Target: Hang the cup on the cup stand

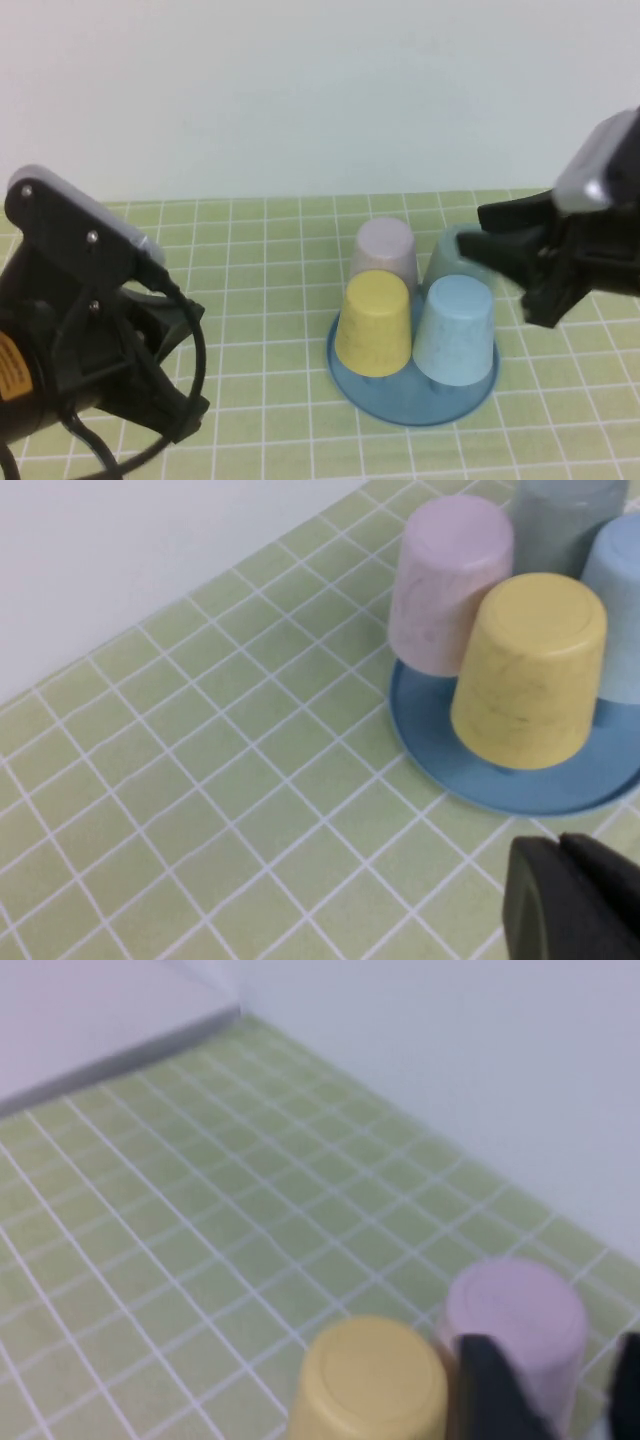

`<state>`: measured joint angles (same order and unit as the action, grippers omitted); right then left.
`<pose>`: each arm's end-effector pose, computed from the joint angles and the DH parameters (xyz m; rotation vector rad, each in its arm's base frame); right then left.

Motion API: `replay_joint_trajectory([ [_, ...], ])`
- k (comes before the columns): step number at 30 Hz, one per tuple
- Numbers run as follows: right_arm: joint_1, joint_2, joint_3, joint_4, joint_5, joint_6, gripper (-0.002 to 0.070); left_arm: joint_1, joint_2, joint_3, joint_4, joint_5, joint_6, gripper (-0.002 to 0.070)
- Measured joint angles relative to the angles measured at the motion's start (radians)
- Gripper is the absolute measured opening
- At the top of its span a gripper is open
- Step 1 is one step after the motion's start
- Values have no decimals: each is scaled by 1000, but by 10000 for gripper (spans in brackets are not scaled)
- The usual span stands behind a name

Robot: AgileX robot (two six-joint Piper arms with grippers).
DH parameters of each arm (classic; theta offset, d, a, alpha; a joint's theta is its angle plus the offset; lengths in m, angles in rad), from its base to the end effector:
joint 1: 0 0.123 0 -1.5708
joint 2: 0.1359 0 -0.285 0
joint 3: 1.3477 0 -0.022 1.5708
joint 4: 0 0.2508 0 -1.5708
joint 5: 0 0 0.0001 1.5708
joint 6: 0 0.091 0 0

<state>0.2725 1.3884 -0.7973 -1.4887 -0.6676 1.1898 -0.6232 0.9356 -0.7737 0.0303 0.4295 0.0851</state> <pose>0.2564 0.1299 0.2754 -0.9275 1.7373 0.6617 0.1589 -0.1128 0.3324 0.7439 1.9515 -0.2987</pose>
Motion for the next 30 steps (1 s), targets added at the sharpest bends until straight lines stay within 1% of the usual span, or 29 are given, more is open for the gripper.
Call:
replay_joint_trajectory([
  [1,0,-35,0,-23,-2,33,237,0,0,11,16,-14,-9,-1],
  [3,0,-102,0,-82,-5,112,111,0,0,22,52,-21,-26,-1],
  [4,0,-140,0,-129,-10,164,74,0,0,26,76,-28,-38,-1],
  [7,0,-253,3,-241,-23,311,25,0,-7,30,137,-29,-85,-1],
  [10,0,-356,33,-270,-29,399,10,2,-52,30,198,-41,-126,-1],
  [12,0,-421,56,-280,-32,425,8,0,-70,30,223,-45,-158,-2],
  [18,0,-625,162,-283,8,436,5,0,-191,30,258,-31,-181,-1],
  [23,0,-763,294,-283,66,436,5,7,-255,30,258,50,-181,-1],
  [26,0,-818,364,-283,74,436,5,52,-299,30,222,102,-184,-1],
  [30,0,-842,420,-284,78,436,5,158,-376,30,194,132,-186,-1],
])
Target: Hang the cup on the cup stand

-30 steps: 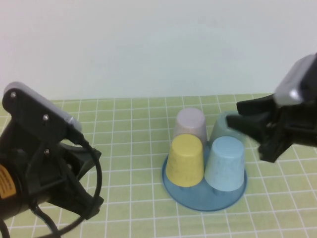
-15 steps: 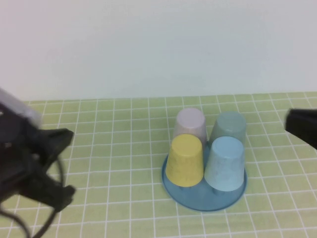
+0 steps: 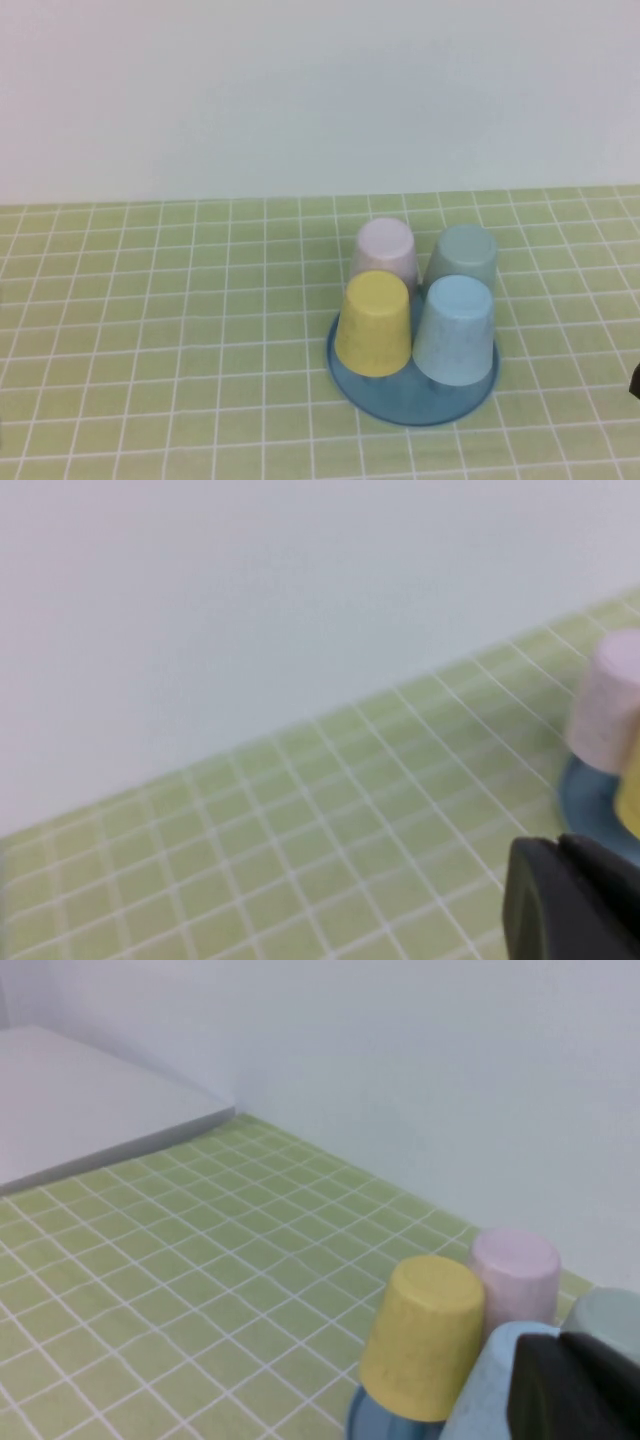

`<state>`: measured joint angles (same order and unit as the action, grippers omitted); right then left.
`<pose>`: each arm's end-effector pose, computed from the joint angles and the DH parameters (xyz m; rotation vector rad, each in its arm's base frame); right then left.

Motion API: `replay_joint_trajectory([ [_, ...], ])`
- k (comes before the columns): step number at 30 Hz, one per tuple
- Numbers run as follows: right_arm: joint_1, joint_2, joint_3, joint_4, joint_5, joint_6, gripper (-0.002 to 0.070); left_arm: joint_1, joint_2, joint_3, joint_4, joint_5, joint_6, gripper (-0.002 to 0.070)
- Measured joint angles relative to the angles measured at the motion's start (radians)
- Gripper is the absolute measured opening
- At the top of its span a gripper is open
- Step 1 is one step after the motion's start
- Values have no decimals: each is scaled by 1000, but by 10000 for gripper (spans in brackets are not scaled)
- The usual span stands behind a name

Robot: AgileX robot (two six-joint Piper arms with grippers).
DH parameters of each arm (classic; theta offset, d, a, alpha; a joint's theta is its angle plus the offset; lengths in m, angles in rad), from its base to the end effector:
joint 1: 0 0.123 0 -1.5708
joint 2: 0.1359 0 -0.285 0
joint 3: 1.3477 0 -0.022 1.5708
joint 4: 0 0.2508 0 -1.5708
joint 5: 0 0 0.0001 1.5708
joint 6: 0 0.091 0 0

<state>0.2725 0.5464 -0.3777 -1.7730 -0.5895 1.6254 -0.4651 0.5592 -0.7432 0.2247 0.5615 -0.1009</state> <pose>0.0880 0.0760 0.2880 -0.7993 1.5974 0.5738 0.0975 -0.0368 0.3689 0.4269 1.8004 -0.1516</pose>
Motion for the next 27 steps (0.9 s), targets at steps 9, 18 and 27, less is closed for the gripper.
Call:
replay_joint_trajectory([
  [9,0,0,6,0,34,0,2,168,-115,0,0,2,2,-1],
  [18,0,0,7,0,55,0,1,339,-240,0,0,4,2,-1],
  [27,0,0,7,0,25,7,0,410,-319,152,-22,-174,-2,-1],
])
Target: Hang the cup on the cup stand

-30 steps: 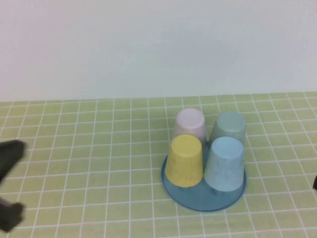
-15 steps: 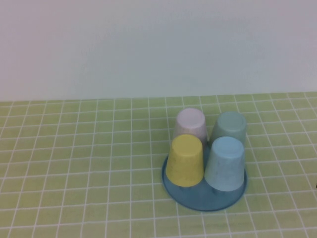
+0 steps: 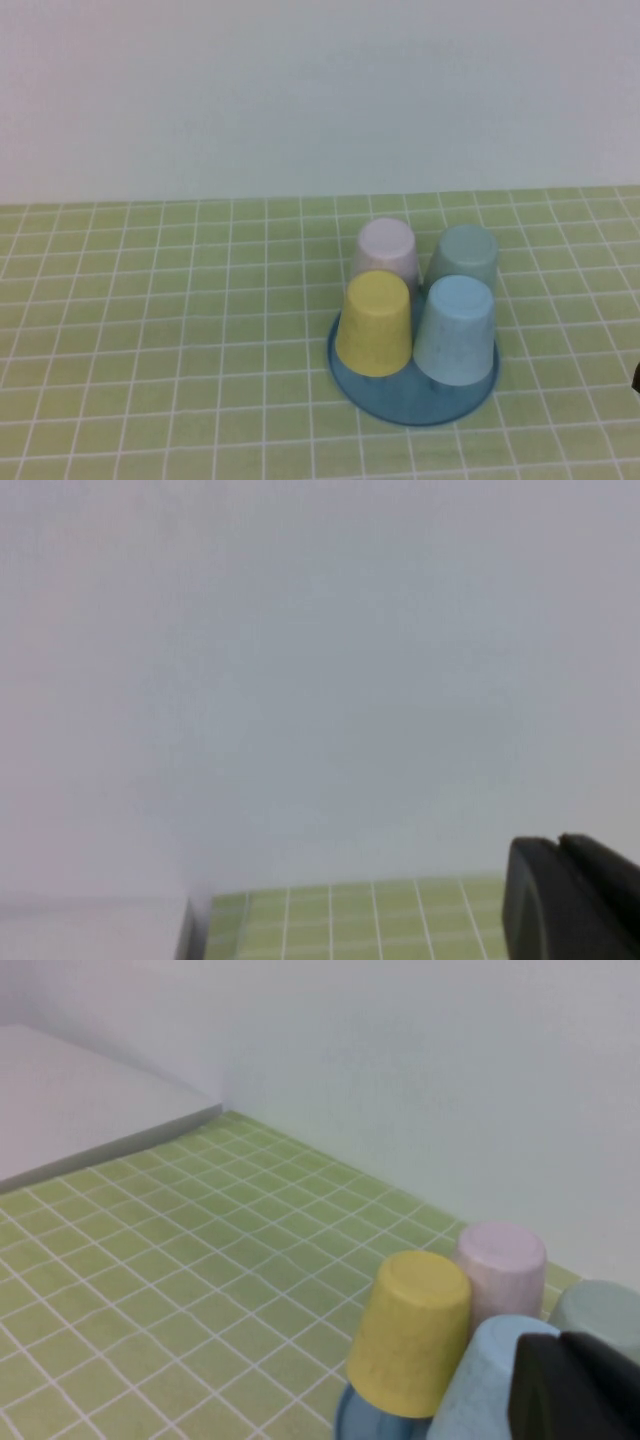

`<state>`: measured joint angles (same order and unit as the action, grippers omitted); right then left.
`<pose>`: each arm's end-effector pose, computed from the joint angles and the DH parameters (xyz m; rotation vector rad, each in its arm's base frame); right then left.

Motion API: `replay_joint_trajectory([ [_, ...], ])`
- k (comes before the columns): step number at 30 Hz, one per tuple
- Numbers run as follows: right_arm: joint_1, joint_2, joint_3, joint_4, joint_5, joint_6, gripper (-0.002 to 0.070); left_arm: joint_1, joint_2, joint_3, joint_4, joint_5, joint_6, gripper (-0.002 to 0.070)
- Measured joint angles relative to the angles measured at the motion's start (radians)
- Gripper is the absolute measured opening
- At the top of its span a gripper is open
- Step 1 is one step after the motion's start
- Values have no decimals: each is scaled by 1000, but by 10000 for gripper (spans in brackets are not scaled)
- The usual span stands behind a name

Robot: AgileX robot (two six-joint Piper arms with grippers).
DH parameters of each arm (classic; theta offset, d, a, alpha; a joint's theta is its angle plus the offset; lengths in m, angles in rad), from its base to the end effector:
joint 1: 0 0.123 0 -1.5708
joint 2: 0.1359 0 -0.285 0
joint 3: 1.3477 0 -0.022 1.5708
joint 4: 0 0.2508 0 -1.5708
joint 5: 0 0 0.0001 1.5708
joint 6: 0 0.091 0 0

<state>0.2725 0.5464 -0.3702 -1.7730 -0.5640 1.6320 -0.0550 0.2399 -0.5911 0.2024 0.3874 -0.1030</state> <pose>0.0896 0.0744 0.2858 -0.7751 1.6110 0.5595 0.0435 0.0045 0.3592 0.0448 1.5127 0.0813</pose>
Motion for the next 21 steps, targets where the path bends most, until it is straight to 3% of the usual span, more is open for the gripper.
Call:
replay_joint_trajectory([
  [5,0,0,0,0,10,-2,0,0,-56,155,11,-32,0,-1],
  [9,0,-31,0,0,140,-8,0,7,-101,267,8,-32,0,-1],
  [14,0,-135,0,4,331,-8,0,66,-202,410,-49,-66,-9,-1],
  [21,0,-237,0,14,400,-8,0,141,-253,596,-96,-227,-9,-1],
])
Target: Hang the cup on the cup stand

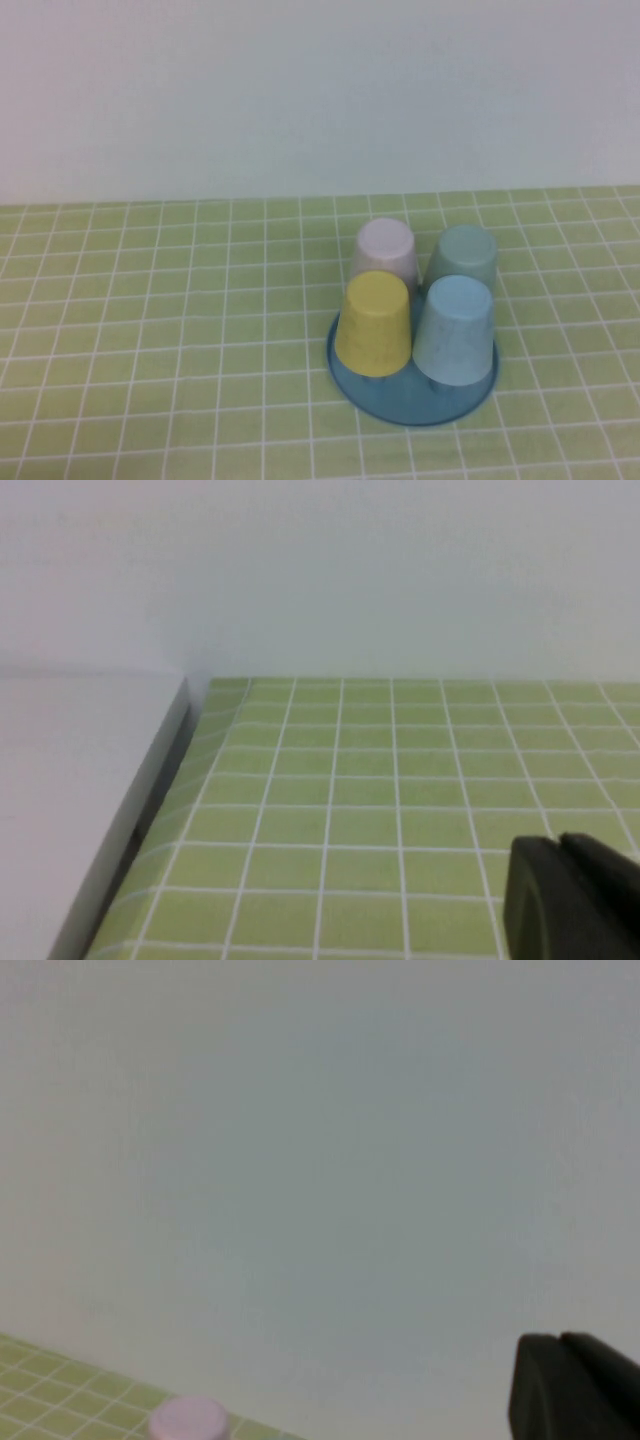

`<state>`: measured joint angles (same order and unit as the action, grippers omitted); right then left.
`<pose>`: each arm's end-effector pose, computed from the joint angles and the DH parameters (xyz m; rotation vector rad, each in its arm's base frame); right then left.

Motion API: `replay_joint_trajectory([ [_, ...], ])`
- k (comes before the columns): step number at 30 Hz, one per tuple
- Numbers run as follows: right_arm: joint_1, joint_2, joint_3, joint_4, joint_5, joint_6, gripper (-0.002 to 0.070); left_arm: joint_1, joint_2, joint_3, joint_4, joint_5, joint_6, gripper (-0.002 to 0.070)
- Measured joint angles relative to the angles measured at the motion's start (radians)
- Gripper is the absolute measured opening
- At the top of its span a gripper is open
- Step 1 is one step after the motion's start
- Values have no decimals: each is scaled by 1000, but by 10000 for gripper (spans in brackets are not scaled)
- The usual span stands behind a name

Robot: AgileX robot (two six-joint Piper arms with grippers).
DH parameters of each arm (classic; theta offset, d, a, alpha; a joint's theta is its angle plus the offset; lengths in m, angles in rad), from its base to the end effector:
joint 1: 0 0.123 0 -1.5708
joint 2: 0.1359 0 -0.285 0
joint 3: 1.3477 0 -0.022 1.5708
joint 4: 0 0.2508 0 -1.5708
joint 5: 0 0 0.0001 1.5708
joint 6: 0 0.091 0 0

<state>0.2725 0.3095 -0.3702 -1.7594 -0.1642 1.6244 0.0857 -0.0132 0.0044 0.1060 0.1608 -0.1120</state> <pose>0.0701 0.0347 0.3150 -0.4252 1.3962 0.2274 0.0551 0.0063 0.1979 -0.0890 1.6328 0.0739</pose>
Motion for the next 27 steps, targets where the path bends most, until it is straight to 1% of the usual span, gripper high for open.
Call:
replay_joint_trajectory([
  [2,0,0,0,3,7,0,0,6,0,-2,0,-4,0,-1],
  [9,0,0,0,13,35,-7,0,7,0,-2,-42,146,0,-1],
  [11,0,0,1,97,63,-77,0,7,0,-2,-44,157,0,-1],
  [13,0,0,12,273,91,-271,0,7,0,-2,-44,158,0,-1],
  [16,0,-18,59,695,157,-703,0,7,0,-2,-44,158,-2,-1],
  [18,0,-60,94,1032,253,-1030,0,7,0,-2,-44,158,-2,0],
  [19,0,-82,106,1182,320,-1149,0,7,0,-2,-44,158,-2,-2],
  [21,-5,-136,130,1404,468,-1379,0,7,0,-2,-44,158,-4,-2],
  [22,-12,-157,141,1462,518,-1450,0,7,0,-2,-44,158,-4,-2],
  [24,-51,-202,163,1550,588,-1532,0,7,0,-2,-44,158,-4,-2],
  [27,-147,-257,210,1614,555,-1596,0,7,0,-2,-44,158,-4,-2],
])
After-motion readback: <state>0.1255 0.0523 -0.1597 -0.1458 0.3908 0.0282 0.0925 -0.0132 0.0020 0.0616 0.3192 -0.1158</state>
